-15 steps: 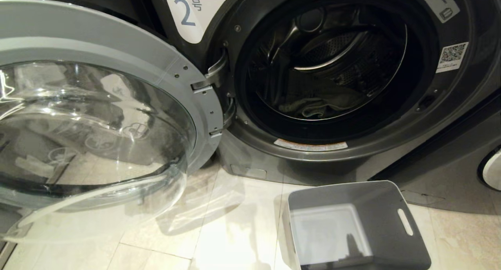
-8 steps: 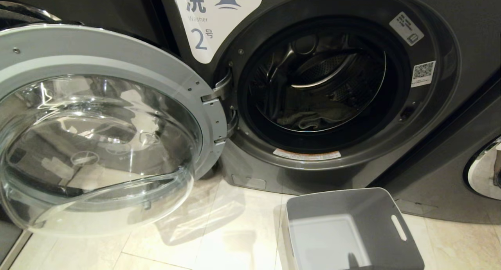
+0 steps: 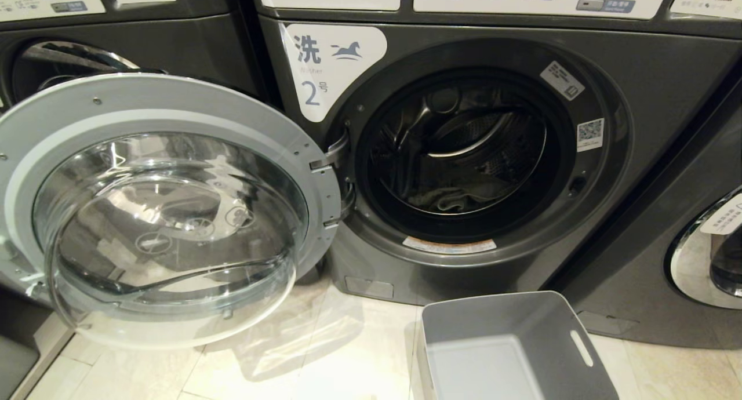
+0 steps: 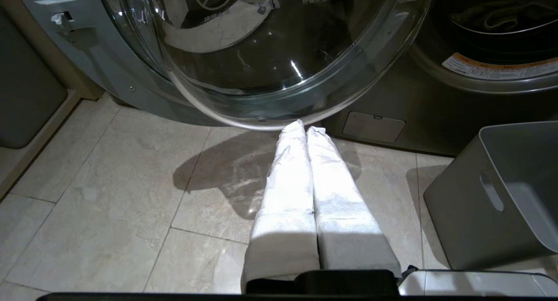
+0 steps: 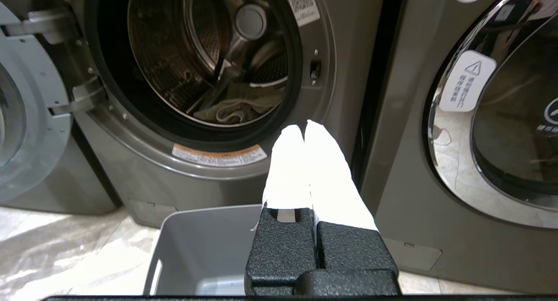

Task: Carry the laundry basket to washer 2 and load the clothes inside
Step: Close the washing machine door with the left hand

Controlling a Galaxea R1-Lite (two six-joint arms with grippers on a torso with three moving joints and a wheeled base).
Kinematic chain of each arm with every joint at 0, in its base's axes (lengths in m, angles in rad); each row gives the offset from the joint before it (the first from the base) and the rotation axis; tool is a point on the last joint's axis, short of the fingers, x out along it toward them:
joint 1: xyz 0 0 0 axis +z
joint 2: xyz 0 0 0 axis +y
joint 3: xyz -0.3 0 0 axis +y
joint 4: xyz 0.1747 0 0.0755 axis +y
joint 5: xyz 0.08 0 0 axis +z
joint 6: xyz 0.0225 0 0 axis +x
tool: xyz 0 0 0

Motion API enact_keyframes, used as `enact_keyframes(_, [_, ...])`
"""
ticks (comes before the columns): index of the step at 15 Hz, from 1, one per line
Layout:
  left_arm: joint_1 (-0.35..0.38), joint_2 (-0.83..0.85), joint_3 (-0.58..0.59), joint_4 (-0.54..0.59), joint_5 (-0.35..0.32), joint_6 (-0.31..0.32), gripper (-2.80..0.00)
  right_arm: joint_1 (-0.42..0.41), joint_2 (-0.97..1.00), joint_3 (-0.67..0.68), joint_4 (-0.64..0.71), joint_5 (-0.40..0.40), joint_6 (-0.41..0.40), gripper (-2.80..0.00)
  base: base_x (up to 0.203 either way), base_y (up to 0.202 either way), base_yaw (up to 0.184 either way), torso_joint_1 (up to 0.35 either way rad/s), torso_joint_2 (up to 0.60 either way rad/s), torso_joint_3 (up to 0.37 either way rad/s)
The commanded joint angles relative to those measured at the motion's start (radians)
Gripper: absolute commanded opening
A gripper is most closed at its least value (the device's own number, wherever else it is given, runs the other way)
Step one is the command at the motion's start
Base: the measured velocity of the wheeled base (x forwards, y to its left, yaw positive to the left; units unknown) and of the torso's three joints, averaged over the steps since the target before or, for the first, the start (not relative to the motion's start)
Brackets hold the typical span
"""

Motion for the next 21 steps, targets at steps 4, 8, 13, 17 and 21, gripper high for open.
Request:
enact_keyframes(4, [0.001, 0.001, 0.000, -0.001, 0.001, 0.000, -2.80, 0.000, 0.002, 0.040, -0.002, 0.000, 0.002, -2.80, 0.000, 0.000, 0.000, 0.001, 0.00, 0.138])
enact_keyframes(8, [0.001, 0.001, 0.000, -0.001, 0.001, 0.000, -2.80, 0.000, 0.002, 0.040, -0.002, 0.000, 0.002, -2.80, 0.000, 0.000, 0.000, 0.001, 0.00, 0.009])
enact_keyframes(13, [0.001, 0.001, 0.000, 0.001, 0.001, 0.001, -2.80, -0.001, 0.002, 0.040, -0.002, 0.000, 0.002, -2.80, 0.000, 0.000, 0.000, 0.000, 0.00, 0.000])
enact_keyframes(17, [0.001, 0.001, 0.000, 0.000, 0.001, 0.000, -2.80, 0.000, 0.002, 0.040, -0.002, 0.000, 0.002, -2.80, 0.000, 0.000, 0.000, 0.000, 0.00, 0.000])
enact_keyframes(21, [0.001, 0.001, 0.000, -0.001, 0.001, 0.000, -2.80, -0.001, 0.002, 0.040, -0.002, 0.000, 0.000, -2.80, 0.000, 0.000, 0.000, 0.000, 0.00, 0.000])
